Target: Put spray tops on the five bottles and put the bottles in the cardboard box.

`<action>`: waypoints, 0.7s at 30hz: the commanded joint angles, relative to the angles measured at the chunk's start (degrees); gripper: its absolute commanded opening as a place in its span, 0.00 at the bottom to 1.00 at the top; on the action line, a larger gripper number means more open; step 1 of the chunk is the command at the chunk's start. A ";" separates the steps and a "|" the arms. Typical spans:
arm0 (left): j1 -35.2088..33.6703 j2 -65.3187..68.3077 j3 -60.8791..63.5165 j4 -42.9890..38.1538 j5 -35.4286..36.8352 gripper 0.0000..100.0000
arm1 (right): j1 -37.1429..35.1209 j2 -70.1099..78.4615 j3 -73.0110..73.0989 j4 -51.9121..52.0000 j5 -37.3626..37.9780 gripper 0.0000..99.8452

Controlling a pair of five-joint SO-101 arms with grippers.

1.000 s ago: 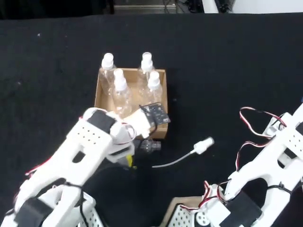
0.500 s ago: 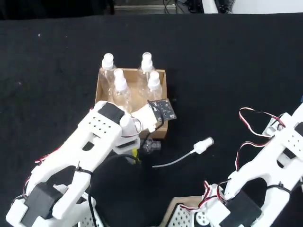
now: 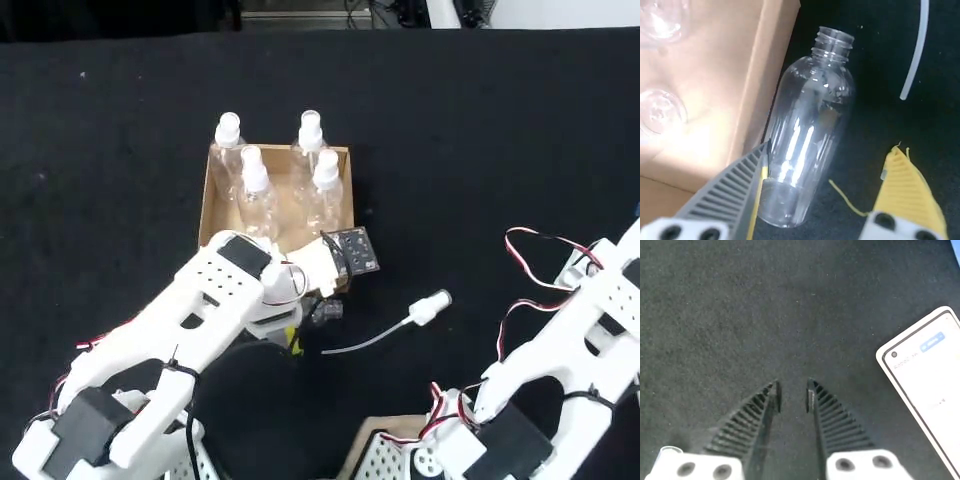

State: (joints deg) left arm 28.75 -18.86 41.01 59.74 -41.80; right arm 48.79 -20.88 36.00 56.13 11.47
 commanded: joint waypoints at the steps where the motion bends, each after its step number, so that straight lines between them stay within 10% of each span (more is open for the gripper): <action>1: 0.31 -1.32 2.68 -2.46 -0.26 0.34 | -0.44 -0.66 -0.22 -1.32 0.62 0.08; 11: 4.35 -1.85 6.20 0.79 0.62 0.34 | -0.53 -0.66 -0.48 -1.32 0.62 0.08; 21: 4.88 -1.05 -1.89 -1.05 16.62 0.34 | -0.70 -0.66 -0.31 -1.32 0.62 0.08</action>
State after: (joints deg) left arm 32.70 -18.86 42.68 59.91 -28.97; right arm 48.79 -20.88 36.00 56.13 11.47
